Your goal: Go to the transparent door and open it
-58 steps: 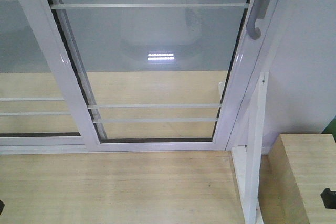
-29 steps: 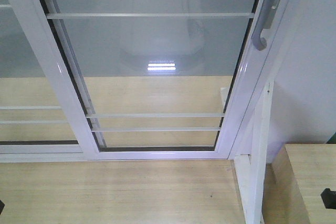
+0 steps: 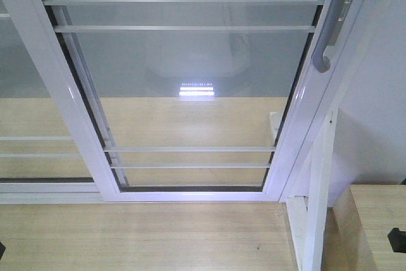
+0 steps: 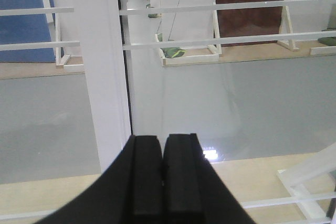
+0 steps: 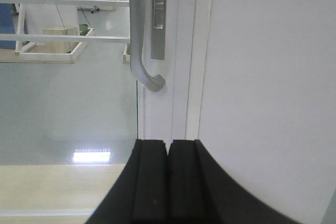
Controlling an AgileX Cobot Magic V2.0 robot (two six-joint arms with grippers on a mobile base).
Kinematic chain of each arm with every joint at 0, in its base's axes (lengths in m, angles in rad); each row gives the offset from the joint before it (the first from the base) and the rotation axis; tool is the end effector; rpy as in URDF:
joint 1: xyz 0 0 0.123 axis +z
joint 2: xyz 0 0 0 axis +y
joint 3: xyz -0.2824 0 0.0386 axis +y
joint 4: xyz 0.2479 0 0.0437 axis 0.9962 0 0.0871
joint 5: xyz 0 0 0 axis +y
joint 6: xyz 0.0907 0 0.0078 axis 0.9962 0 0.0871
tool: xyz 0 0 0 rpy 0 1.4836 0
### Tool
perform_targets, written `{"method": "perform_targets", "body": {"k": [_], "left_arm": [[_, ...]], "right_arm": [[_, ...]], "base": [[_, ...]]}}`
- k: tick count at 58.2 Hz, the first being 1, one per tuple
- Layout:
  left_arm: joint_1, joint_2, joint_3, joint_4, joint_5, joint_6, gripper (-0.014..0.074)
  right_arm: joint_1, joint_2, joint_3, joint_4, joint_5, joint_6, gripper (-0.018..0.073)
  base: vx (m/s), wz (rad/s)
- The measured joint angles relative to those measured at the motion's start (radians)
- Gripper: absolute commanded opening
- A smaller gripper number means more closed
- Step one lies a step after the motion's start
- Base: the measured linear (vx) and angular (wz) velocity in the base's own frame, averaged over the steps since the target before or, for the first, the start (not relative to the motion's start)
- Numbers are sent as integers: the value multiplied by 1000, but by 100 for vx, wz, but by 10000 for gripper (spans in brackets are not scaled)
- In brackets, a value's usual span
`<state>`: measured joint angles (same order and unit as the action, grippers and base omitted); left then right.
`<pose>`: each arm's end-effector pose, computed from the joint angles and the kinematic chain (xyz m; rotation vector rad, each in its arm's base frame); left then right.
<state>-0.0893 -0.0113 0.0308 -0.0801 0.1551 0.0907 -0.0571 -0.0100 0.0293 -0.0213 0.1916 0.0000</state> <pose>0.0562 -0.0062 0.1892 0.0930 1.6556 -0.0693 0.0561 -0.0036 0.1863 0.0337 1.6945 -0.0618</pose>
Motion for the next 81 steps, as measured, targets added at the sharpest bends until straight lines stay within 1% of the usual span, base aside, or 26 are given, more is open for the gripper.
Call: {"method": "perform_targets", "body": {"k": [81], "left_arm": [[0, 0, 1, 0, 0, 0, -6]], "right_arm": [[0, 0, 3, -5, -7, 0, -9]], "base": [[1, 0]]}}
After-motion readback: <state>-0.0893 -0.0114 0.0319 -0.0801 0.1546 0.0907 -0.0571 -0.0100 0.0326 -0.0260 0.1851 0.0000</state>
